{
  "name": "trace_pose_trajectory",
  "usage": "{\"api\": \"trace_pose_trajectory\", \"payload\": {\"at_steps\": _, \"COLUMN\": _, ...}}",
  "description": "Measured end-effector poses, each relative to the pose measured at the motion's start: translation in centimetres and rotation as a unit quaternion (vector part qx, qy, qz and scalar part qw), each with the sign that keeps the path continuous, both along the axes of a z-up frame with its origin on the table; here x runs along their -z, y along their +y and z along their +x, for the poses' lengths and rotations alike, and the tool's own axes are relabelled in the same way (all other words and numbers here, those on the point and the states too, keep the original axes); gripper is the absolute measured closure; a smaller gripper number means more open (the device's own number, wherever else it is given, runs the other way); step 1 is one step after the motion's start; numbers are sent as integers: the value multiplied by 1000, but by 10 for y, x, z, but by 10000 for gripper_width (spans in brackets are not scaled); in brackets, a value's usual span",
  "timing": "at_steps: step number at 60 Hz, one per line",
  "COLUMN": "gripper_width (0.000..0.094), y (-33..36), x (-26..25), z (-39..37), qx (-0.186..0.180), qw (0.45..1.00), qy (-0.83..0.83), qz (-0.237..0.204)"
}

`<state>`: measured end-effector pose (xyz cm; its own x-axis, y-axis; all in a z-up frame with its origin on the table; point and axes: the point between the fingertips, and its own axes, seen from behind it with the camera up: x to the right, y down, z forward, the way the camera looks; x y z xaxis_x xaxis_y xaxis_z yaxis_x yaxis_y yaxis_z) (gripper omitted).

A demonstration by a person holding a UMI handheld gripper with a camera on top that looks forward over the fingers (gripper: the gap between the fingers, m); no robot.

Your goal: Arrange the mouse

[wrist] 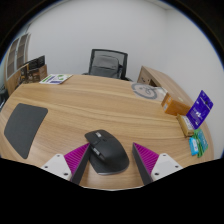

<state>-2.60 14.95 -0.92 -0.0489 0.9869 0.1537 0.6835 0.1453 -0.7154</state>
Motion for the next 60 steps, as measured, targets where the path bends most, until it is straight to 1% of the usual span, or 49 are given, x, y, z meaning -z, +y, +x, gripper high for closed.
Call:
{"api": "trace_pose_trajectory", "payload": {"at_steps": 10, "gripper_width": 76, "y": 6, "x": 3, "z": -17, "qx": 19, "qw": 1000, "qy": -2, "qz": -20}}
{"api": "trace_pose_trajectory", "payload": {"at_steps": 16, "gripper_width": 92, "y": 8, "x": 6, "z": -22, "qx": 37, "qw": 998, "qy": -7, "qz": -43}}
{"api": "trace_pose_trajectory", "payload": {"at_steps": 18, "gripper_width": 128, "y": 8, "x": 7, "z": -23, "qx": 42, "qw": 998, "qy": -9, "qz": -52}}
{"api": "trace_pose_trajectory", "payload": {"at_steps": 19, "gripper_width": 162, "y": 7, "x": 9, "z": -23, "qx": 44, "qw": 997, "qy": -11, "qz": -57}}
{"api": "trace_pose_trajectory", "payload": {"at_steps": 22, "gripper_width": 300, "y": 1, "x": 11, "z": -22, "qx": 44, "qw": 996, "qy": -15, "qz": -76}}
{"api": "trace_pose_trajectory", "payload": {"at_steps": 29, "gripper_width": 379, "y": 3, "x": 10, "z": -21, "qx": 55, "qw": 996, "qy": -16, "qz": -68}}
{"api": "trace_pose_trajectory", "payload": {"at_steps": 33, "gripper_width": 466, "y": 5, "x": 11, "z": -19, "qx": 56, "qw": 996, "qy": -22, "qz": -61}}
{"api": "trace_pose_trajectory", "payload": {"at_steps": 37, "gripper_width": 528, "y": 5, "x": 11, "z": -19, "qx": 55, "qw": 997, "qy": -21, "qz": -53}}
{"api": "trace_pose_trajectory", "payload": {"at_steps": 38, "gripper_width": 526, "y": 5, "x": 11, "z": -19, "qx": 56, "qw": 997, "qy": -20, "qz": -52}}
{"api": "trace_pose_trajectory", "payload": {"at_steps": 39, "gripper_width": 568, "y": 6, "x": 10, "z": -19, "qx": 60, "qw": 997, "qy": -19, "qz": -49}}
{"api": "trace_pose_trajectory", "payload": {"at_steps": 43, "gripper_width": 573, "y": 7, "x": 12, "z": -19, "qx": 67, "qw": 996, "qy": -18, "qz": -48}}
{"api": "trace_pose_trajectory", "payload": {"at_steps": 48, "gripper_width": 574, "y": 5, "x": 9, "z": -16, "qx": 81, "qw": 994, "qy": -29, "qz": -62}}
{"api": "trace_pose_trajectory", "payload": {"at_steps": 52, "gripper_width": 572, "y": 7, "x": -1, "z": -12, "qx": 92, "qw": 994, "qy": -29, "qz": -52}}
{"api": "trace_pose_trajectory", "payload": {"at_steps": 55, "gripper_width": 573, "y": 1, "x": -17, "z": -11, "qx": 80, "qw": 995, "qy": -24, "qz": -47}}
{"api": "trace_pose_trajectory", "payload": {"at_steps": 58, "gripper_width": 572, "y": -5, "x": -40, "z": -12, "qx": 83, "qw": 996, "qy": -13, "qz": -44}}
{"api": "trace_pose_trajectory", "payload": {"at_steps": 60, "gripper_width": 573, "y": -13, "x": -57, "z": -13, "qx": 73, "qw": 997, "qy": -5, "qz": -38}}
